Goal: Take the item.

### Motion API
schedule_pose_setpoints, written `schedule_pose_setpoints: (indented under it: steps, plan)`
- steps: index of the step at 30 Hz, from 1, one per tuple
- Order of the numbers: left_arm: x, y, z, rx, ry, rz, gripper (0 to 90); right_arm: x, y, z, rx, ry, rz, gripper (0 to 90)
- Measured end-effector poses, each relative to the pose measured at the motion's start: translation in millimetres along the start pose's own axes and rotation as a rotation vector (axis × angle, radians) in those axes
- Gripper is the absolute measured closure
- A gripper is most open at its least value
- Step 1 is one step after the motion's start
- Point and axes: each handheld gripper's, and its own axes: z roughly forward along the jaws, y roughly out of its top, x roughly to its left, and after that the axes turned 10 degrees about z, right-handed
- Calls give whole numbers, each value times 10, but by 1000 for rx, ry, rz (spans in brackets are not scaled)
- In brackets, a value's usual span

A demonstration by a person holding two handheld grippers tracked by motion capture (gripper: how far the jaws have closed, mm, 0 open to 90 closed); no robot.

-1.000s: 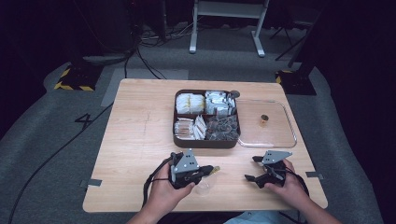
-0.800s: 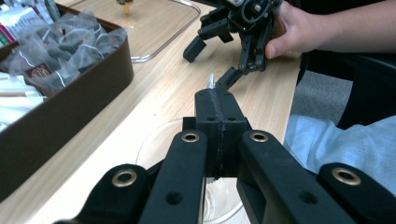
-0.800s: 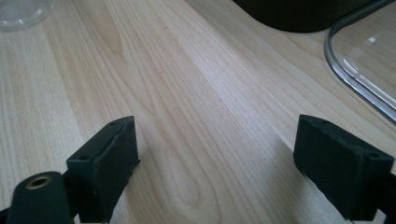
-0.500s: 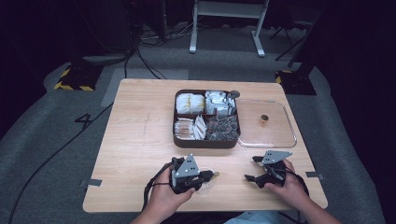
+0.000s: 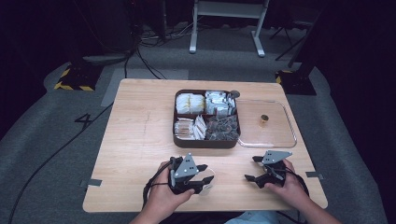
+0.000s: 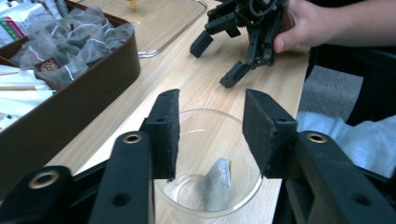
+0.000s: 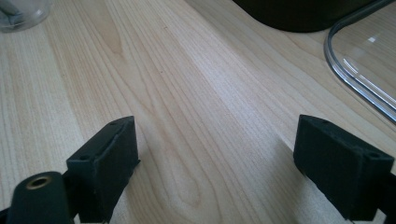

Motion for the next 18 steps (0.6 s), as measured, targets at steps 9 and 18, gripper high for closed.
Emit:
schedule_pose_setpoints:
  steps: [9,18]
  plan:
    - [113,8,-161,59,63,-7,395,0,0,0,0,0,0,139]
    - [237,-152,-392,95,135,-31,333,0,0,0,0,0,0,139]
